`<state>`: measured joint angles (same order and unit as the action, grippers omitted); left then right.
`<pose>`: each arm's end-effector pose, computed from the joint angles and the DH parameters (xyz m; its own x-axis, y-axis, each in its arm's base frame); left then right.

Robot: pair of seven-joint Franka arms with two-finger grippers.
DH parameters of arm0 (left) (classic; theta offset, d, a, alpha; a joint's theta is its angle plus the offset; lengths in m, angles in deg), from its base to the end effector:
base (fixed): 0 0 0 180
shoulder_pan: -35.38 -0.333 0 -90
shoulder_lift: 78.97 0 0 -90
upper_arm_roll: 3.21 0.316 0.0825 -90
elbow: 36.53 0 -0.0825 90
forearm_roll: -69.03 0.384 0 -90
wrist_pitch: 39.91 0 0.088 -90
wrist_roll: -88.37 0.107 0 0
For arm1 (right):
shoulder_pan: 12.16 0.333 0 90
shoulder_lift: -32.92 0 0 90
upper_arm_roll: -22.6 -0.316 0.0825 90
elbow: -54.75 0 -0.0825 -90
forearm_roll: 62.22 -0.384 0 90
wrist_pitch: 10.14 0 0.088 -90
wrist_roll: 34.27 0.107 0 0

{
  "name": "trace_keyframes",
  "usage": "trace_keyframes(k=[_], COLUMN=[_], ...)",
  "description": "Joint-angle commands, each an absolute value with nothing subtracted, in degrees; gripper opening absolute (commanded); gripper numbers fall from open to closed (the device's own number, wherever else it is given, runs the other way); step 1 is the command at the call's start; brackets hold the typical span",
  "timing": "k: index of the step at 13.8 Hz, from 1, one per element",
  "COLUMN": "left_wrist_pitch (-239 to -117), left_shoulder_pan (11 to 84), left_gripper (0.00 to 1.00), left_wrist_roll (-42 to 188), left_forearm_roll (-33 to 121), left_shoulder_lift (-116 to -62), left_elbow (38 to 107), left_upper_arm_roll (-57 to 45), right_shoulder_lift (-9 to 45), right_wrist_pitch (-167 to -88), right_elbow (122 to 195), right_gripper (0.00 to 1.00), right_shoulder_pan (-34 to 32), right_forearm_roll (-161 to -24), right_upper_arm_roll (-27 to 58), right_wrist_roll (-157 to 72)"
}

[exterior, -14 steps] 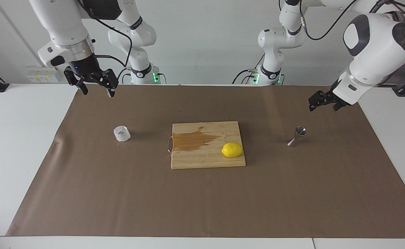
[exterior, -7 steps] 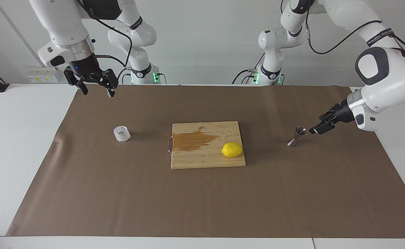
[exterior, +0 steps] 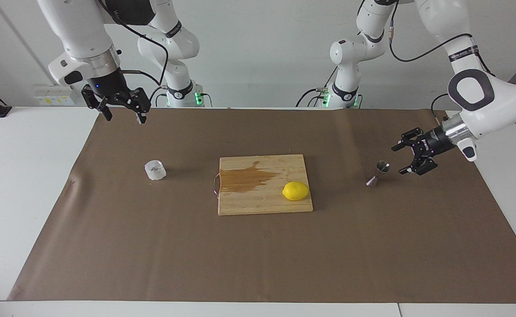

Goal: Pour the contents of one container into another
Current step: 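Reach the left gripper to the steel cup and grasp it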

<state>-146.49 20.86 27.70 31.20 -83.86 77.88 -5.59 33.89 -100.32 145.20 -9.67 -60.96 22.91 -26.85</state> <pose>0.5521 0.0706 0.4155 0.0348 0.7974 -0.6025 0.9994 -0.0245 0.0253 0.5494 0.0185 0.6304 0.9957 -0.0912 0.0149 -0.0915 -0.9956 0.0201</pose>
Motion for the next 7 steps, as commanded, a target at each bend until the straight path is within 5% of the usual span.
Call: trace_keyframes(k=[1, 7], left_wrist_pitch=[-154.5, -164.52], left_shoulder_pan=[18.61, 18.59], left_gripper=[1.0, 1.0], left_wrist_roll=[24.91, 22.99], left_forearm_roll=[23.71, 9.01], left_shoulder_lift=[-77.4, -72.91], left_elbow=[89.82, 101.97], left_upper_arm_roll=[-5.94, -6.02], right_shoulder_lift=[34.94, 34.94], right_wrist_pitch=[-100.14, -100.14], right_elbow=[146.34, 146.34], right_gripper=[1.0, 1.0], right_shoulder_pan=[-10.49, -10.49], right_forearm_roll=[-62.13, -62.13], right_upper_arm_roll=[22.6, 22.6], right_wrist_roll=[-28.21, -28.21])
